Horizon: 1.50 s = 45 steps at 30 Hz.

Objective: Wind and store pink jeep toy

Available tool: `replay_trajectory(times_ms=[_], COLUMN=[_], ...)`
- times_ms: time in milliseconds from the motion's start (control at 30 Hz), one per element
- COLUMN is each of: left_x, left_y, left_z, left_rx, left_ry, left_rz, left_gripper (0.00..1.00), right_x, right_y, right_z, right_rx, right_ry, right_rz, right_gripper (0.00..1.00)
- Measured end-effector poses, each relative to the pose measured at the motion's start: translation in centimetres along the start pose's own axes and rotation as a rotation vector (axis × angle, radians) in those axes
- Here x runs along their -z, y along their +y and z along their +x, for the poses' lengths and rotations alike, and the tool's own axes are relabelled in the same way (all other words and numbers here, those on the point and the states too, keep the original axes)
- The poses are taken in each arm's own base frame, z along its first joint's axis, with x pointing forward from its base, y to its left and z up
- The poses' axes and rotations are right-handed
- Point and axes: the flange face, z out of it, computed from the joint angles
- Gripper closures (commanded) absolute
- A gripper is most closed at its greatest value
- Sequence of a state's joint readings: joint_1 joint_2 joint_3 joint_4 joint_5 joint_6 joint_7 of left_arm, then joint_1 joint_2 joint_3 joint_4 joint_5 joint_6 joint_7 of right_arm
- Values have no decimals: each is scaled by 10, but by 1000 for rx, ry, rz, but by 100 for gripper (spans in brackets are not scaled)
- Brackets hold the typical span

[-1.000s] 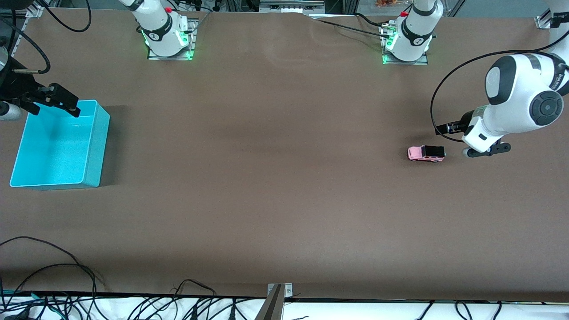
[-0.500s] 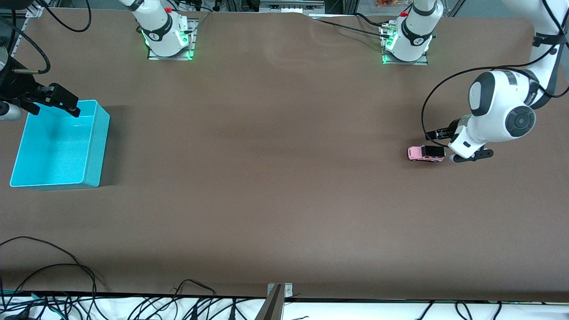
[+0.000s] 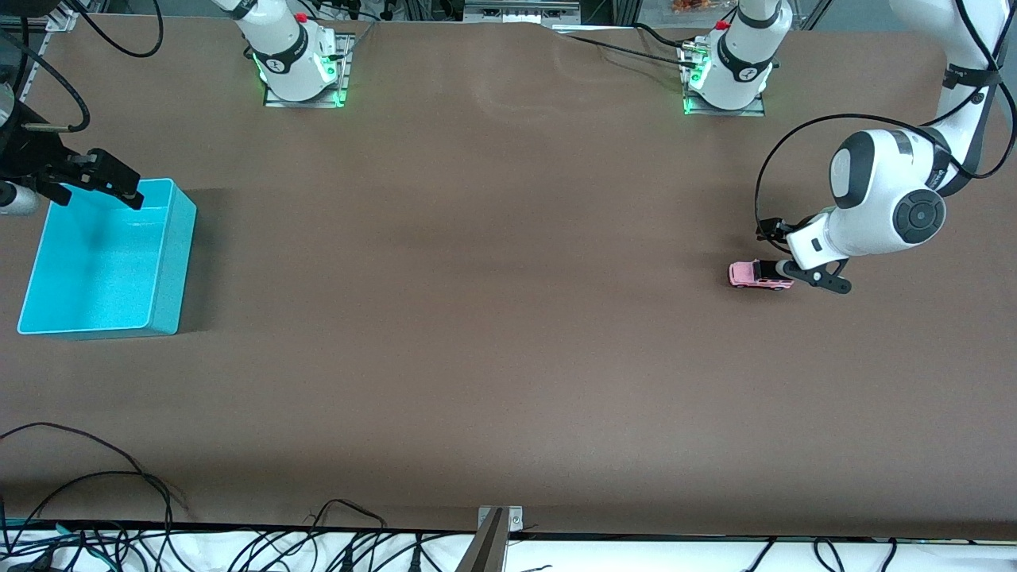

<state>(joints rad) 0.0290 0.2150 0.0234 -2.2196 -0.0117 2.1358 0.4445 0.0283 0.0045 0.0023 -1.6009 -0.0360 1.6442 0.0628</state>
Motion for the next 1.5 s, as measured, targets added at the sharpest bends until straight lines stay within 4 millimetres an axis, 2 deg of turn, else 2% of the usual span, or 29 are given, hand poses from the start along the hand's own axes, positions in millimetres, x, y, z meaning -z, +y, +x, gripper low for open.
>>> replay_trajectory(times_ms=[400, 633, 767, 1067, 1500], left_x=[-14, -14, -20, -44, -50], left_y=[-12, -10, -4, 16, 13], left_z=[-3, 0, 2, -3, -8], left_rx=[-663, -926, -1045, -1197, -1207], left_ry=[99, 118, 144, 187, 188], left_rz=[93, 148, 205, 307, 315], left_gripper=[0, 0, 0, 0, 0], right_x=[0, 0, 0, 0, 0], right_y=[0, 0, 0, 0, 0], right_z=[0, 0, 0, 0, 0], right_rx=[0, 0, 0, 0, 0], right_ry=[0, 0, 0, 0, 0], right_rz=[0, 0, 0, 0, 0], right_gripper=[0, 0, 0, 0, 0])
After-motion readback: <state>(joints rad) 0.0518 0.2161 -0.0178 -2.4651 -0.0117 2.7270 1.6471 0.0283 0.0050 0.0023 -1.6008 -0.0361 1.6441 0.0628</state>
